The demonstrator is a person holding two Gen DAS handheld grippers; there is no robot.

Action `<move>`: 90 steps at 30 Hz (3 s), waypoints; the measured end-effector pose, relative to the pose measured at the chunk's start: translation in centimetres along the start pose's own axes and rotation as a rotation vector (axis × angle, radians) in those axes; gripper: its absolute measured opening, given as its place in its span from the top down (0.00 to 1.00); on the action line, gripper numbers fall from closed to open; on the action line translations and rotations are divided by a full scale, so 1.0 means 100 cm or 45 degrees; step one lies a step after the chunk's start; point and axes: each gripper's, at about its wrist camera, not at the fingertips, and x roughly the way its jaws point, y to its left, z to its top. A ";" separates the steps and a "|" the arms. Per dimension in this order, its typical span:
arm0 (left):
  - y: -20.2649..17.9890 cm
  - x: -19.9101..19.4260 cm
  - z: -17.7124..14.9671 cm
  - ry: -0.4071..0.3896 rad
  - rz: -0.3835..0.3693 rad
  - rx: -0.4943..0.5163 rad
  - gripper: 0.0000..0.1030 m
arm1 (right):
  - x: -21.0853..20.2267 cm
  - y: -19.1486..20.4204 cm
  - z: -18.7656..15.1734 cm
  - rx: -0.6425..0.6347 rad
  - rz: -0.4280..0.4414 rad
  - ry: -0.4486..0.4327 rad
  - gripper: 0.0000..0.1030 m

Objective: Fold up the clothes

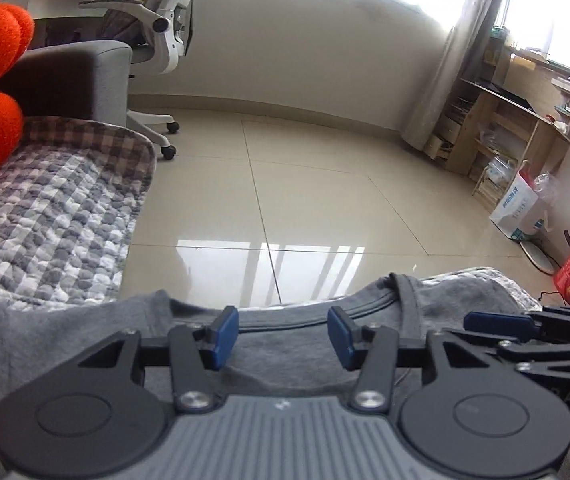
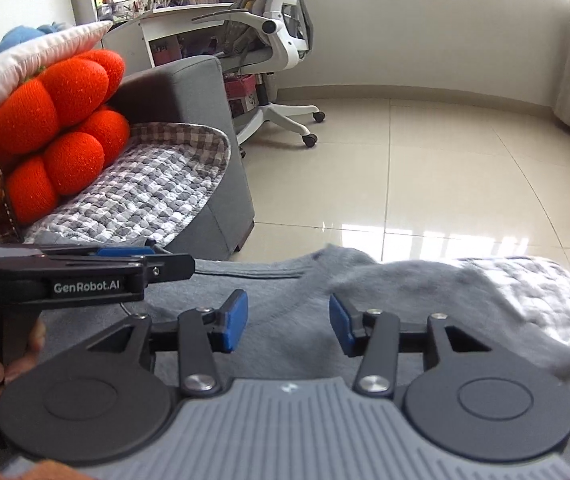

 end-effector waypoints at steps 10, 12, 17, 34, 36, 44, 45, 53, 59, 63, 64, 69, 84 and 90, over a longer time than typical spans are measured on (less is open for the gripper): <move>-0.065 0.035 0.013 0.099 -0.180 0.077 0.45 | -0.094 -0.106 -0.016 0.163 -0.102 -0.082 0.51; -0.078 0.044 0.012 0.096 -0.177 0.082 0.45 | -0.108 -0.128 -0.025 0.211 -0.126 -0.112 0.51; -0.106 0.047 0.006 0.026 -0.226 0.078 0.46 | -0.124 -0.165 -0.051 0.315 -0.147 -0.131 0.51; -0.184 -0.024 -0.040 0.009 -0.580 0.329 0.54 | -0.141 -0.206 -0.087 0.545 -0.028 -0.134 0.57; -0.195 -0.030 -0.045 0.020 -0.610 0.403 0.54 | -0.139 -0.207 -0.088 0.510 -0.066 -0.121 0.57; -0.231 -0.038 -0.067 0.045 -0.652 0.746 0.53 | -0.129 -0.208 -0.096 0.473 -0.037 -0.123 0.60; -0.234 -0.036 -0.069 0.058 -0.642 0.781 0.54 | -0.128 -0.208 -0.096 0.465 -0.038 -0.128 0.62; -0.240 -0.023 -0.083 0.125 -0.569 0.790 0.88 | -0.124 -0.206 -0.094 0.392 0.007 -0.202 0.76; -0.241 -0.021 -0.085 0.068 -0.624 0.622 0.92 | -0.123 -0.195 -0.082 0.264 -0.132 -0.294 1.00; -0.236 -0.006 -0.090 0.121 -0.688 0.525 0.91 | -0.111 -0.194 -0.081 0.197 -0.239 -0.254 1.00; -0.235 -0.005 -0.091 0.122 -0.701 0.513 0.90 | -0.106 -0.194 -0.082 0.188 -0.251 -0.223 1.00; -0.226 -0.007 -0.090 0.112 -0.789 0.465 0.64 | -0.102 -0.197 -0.081 0.191 -0.239 -0.161 0.97; -0.171 0.033 -0.043 0.006 -0.453 0.277 0.61 | -0.141 -0.178 -0.063 0.191 -0.222 -0.317 0.60; -0.171 0.044 -0.039 -0.002 -0.443 0.230 0.59 | -0.131 -0.143 -0.059 0.074 -0.059 -0.233 0.60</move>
